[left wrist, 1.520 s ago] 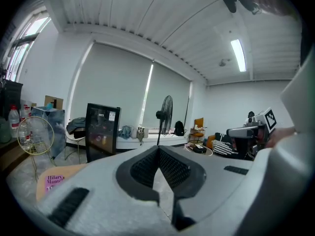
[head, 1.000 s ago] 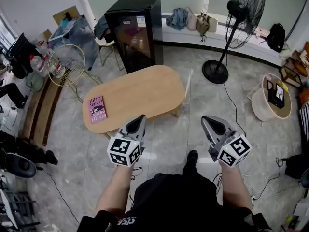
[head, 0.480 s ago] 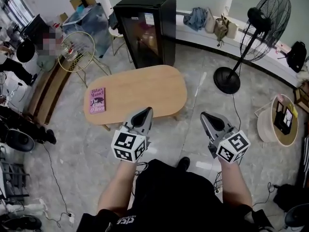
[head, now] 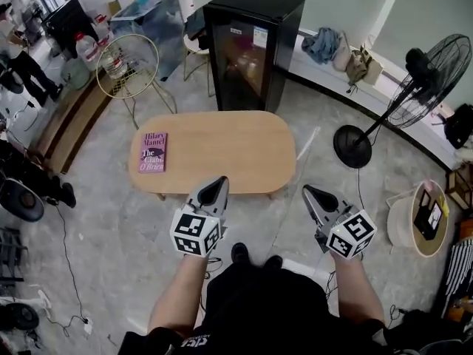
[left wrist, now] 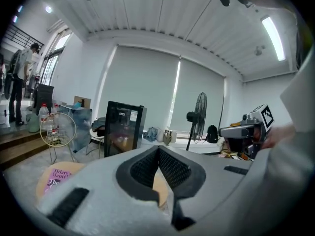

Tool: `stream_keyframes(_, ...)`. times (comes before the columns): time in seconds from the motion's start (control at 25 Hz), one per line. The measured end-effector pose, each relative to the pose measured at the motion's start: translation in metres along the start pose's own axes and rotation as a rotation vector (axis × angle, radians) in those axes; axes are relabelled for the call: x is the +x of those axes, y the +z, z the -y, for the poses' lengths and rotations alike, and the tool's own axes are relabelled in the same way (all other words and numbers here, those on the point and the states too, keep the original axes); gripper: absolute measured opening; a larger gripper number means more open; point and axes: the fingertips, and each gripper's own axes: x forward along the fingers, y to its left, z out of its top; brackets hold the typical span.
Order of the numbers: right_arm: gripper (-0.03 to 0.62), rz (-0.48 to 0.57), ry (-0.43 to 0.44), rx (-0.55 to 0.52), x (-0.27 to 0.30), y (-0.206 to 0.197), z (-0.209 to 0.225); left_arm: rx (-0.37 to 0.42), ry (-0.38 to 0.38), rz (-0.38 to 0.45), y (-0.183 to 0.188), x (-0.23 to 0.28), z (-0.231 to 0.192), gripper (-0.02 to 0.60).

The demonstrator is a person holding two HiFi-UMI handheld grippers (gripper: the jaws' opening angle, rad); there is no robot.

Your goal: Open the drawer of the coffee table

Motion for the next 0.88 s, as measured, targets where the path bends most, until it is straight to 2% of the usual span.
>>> stream_keyframes(0.16,0.006,-0.037,0.012,0.018,0.034,-0.028,-0.015,-0.044,-0.006,-0.026,-0.025,-0.001,-0.024,0.009)
stream_keyframes(0.32,0.006,-0.05,0.024,0.038,0.061,-0.032,-0.02,-0.104,0.005,-0.031,-0.027,-0.005,-0.04,0.009)
stream_keyframes(0.6,0.006,-0.069,0.101,0.046,0.08,-0.052,-0.026,0.027,-0.008,-0.114,-0.057,-0.018,-0.021,0.009)
stream_keyframes(0.76,0.006,-0.049,0.126,0.04,0.082,-0.059,-0.028,0.004,0.041,-0.107,-0.063,-0.028,-0.019,0.009)
stream_keyframes(0.88,0.006,-0.053,0.132,0.054,0.07,-0.071,-0.024,0.028,0.065,-0.115,-0.067,-0.032,-0.013,0.009)
